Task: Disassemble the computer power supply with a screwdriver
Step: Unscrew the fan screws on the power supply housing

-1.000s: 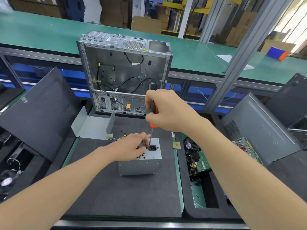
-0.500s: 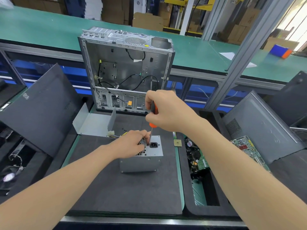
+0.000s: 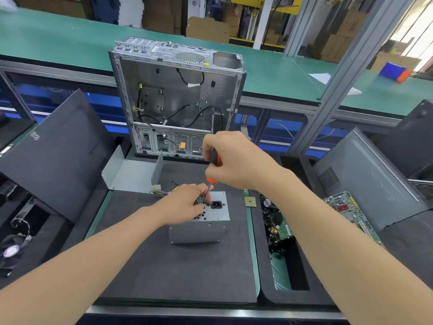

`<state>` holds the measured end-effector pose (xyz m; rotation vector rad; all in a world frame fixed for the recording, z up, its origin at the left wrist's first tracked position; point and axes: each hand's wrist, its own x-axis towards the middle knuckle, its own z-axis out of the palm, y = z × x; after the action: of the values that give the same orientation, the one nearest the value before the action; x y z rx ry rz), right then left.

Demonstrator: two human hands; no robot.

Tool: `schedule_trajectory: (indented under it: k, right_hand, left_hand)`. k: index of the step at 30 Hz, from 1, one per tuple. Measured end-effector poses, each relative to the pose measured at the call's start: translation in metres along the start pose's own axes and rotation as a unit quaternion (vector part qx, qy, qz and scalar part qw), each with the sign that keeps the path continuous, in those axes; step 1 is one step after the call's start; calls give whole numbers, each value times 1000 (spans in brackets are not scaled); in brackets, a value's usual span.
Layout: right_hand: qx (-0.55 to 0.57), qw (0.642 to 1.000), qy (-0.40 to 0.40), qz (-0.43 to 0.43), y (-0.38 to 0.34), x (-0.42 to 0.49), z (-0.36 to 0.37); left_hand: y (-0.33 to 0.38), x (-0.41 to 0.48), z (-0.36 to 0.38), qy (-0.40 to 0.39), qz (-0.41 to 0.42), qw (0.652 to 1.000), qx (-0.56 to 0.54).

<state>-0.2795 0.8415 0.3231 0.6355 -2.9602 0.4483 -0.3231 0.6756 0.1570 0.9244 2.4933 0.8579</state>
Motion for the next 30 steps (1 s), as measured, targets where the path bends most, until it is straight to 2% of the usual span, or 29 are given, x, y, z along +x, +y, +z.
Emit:
schedule_trajectory:
  k: [5,13,30]
  right_hand:
    - [8,999,49,5,0,1,-9]
    - [5,999,31,17,2,-1,-6]
    - [-3,999,43,28,3,-3,-1]
  left_hand:
    - [0,-1,0,2,4,1000,-7]
    - [-3,1,3,17,12,1000,-2]
    - [-5,4,4,32,24,999,7]
